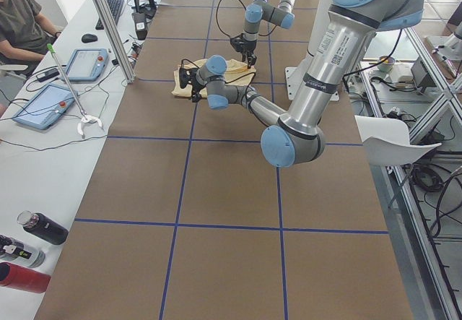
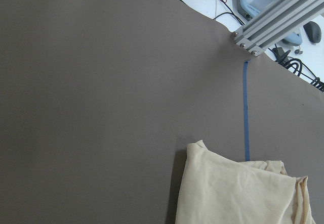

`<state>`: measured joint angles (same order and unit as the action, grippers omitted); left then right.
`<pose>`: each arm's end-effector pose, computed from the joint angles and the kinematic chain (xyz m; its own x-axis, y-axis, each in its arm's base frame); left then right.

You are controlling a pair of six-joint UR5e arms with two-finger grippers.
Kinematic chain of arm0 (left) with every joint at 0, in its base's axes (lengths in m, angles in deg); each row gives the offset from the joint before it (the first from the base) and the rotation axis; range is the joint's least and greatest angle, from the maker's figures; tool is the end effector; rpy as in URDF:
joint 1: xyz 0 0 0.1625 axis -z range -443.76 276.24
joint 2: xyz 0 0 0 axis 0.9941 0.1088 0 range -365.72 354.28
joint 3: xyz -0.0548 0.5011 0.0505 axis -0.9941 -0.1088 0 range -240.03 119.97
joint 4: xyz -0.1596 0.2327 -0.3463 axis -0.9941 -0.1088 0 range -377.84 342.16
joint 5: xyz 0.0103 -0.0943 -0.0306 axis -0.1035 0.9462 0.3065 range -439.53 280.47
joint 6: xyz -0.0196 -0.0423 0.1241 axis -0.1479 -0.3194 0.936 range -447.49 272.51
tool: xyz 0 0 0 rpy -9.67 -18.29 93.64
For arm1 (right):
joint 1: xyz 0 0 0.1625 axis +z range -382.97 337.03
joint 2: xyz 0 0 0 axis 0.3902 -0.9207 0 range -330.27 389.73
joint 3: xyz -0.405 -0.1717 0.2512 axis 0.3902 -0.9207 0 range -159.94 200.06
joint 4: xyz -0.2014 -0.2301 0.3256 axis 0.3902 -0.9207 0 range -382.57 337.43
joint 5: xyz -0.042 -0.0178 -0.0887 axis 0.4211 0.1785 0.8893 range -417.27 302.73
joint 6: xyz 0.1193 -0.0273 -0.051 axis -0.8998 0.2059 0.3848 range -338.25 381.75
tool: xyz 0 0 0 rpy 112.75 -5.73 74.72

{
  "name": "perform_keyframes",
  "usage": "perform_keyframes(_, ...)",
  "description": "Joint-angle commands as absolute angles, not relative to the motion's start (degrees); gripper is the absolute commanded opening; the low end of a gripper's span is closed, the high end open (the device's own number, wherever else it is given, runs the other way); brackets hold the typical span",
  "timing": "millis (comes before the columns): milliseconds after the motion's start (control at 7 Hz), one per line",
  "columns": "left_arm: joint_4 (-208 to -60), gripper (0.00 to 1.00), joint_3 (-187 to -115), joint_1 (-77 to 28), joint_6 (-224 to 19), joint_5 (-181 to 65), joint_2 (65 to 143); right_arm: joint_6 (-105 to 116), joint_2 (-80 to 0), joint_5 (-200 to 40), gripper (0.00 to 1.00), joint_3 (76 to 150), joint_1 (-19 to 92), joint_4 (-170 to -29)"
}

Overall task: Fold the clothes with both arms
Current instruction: 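Grasp the folded edge near the collar with the right gripper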

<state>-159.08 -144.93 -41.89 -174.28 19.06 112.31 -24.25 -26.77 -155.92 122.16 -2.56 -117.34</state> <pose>0.5081 -0.6077 0.3835 0.2337 -0.1352 -0.9629 0.5406 0.8412 0.0131 -0.6532 -0.3640 0.3143 0.6856 -0.4777 0.5493 0.3109 0.8745 0.3724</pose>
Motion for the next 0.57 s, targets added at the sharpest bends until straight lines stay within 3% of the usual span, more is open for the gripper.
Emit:
perform_keyframes(0, -159.17, 0.99, -144.94, -42.01, -175.37, 19.09, 112.31, -24.57, -26.61, -155.27, 0.00, 122.19, -3.02, -118.11)
perform_keyframes(429, -159.17, 0.99, -144.94, -42.10, -176.51, 19.00, 112.40, -24.66, -27.04, -155.54, 0.00, 122.80, -2.58, -118.81)
